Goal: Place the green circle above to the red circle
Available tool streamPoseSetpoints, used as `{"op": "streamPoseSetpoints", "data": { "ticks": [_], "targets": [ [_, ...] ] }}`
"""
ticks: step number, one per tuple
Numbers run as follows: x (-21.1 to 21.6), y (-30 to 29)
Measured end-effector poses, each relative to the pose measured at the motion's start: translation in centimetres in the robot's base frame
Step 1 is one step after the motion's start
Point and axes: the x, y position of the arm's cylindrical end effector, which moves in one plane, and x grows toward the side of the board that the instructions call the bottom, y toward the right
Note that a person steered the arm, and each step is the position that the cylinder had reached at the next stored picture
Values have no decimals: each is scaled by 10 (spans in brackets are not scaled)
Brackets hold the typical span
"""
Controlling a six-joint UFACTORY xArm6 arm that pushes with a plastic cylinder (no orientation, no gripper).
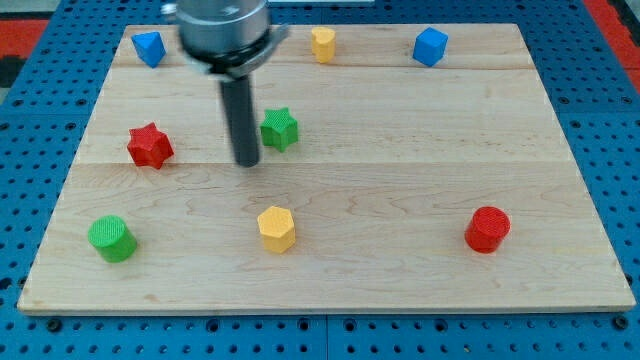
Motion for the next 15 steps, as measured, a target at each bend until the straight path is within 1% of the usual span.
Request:
{"op": "streamPoseSetpoints", "data": {
  "ticks": [1,2,3,4,5,6,7,8,9,10,12,13,14,15],
  "targets": [
    [8,-67],
    [68,-154],
    [104,-177],
    [108,-122],
    [80,-77],
    [63,-57],
    [70,-89],
    [100,-144],
    [104,-134],
    [89,-91],
    [13,83],
    [-8,128],
    [-8,104],
    [-20,138]
  ]
}}
